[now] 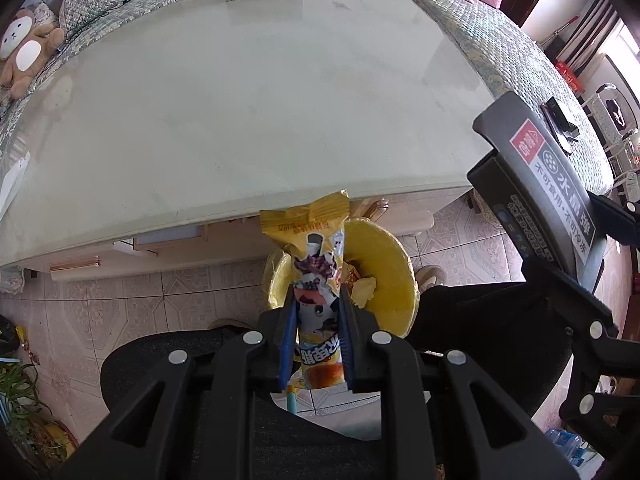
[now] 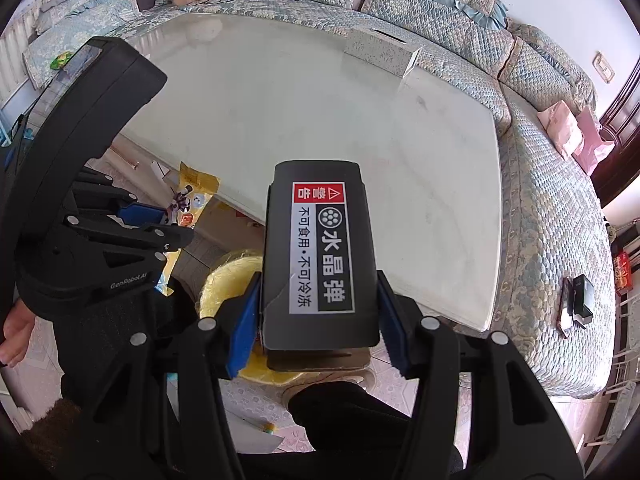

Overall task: Collect trash
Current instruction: 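Carry the snack wrapper and black box with both tools over the yellow bin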

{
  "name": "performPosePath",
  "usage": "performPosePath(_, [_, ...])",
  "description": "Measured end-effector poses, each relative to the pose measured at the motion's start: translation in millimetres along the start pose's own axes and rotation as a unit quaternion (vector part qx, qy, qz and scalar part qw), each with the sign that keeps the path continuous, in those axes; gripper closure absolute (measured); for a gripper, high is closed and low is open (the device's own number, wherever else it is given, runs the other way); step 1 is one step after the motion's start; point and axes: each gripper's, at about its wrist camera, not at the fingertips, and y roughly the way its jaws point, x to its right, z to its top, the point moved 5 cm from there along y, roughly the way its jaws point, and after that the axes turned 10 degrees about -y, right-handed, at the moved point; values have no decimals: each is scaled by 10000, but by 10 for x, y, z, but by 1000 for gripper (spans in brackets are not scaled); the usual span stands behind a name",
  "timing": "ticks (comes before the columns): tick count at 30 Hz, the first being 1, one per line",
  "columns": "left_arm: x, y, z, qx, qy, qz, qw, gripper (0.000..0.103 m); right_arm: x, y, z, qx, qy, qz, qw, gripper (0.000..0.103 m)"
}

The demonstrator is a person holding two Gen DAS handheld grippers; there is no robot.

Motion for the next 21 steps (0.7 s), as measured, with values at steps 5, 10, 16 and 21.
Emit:
performPosePath(5, [-6,180,-103,-132,29,-75,9999,84,-63,77,-145,-44,-14,-54,10000,50])
performPosePath(10, [-35,388,-215,-266,21,-128,9996,84,-120,202,-257,-148,-30,-6,9999,50])
performPosePath(16, [-54,632,-276,-447,-74,-160,9988,84,-188,370,-360,-187,-70,53,9998,50])
performPosePath(21, [-27,848,-319,-456,-113,-166,9988,84,-258,612,-467,-322,-79,156,9993,50])
